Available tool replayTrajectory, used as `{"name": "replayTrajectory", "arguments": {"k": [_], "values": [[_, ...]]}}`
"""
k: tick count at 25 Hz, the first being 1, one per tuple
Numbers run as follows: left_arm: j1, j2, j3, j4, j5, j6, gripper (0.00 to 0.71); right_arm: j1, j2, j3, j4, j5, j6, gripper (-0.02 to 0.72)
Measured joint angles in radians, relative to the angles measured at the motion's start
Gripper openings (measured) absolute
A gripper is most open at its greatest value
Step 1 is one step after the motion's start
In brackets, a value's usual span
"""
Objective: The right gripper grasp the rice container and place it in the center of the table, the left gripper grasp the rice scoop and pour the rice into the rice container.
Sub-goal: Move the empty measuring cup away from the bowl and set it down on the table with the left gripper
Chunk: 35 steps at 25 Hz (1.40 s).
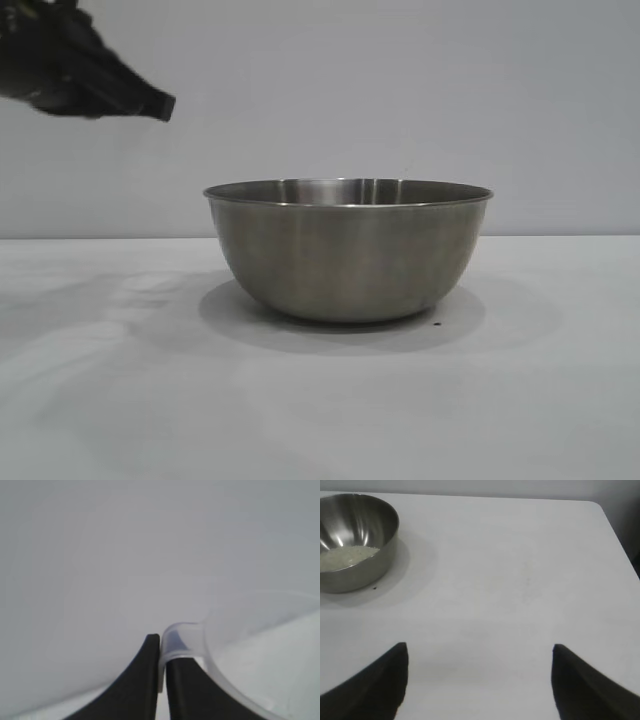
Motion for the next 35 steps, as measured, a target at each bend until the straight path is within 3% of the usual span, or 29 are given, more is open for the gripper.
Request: {"name": "replayTrajectory", "arguments": {"k": [8, 29, 30, 35], "values": [[0.081, 0.085, 0.007, 0.124, 0.0, -0.129, 0.0, 0.0, 0.0, 0.0, 0.0, 0.0, 0.0, 0.505], [0.084, 0.156, 0.007, 0.191, 0.0, -0.142, 0.0, 0.0, 0.0, 0.0, 0.0, 0.0, 0.0, 0.505], [0.084, 0.156, 0.007, 0.191, 0.0, -0.142, 0.048, 0.0, 0.0, 0.0, 0.0, 0.0, 0.0, 0.505], [0.084, 0.156, 0.007, 0.191, 0.0, -0.142, 0.048, 0.0, 0.0, 0.0, 0.0, 0.0, 0.0, 0.505]]}}
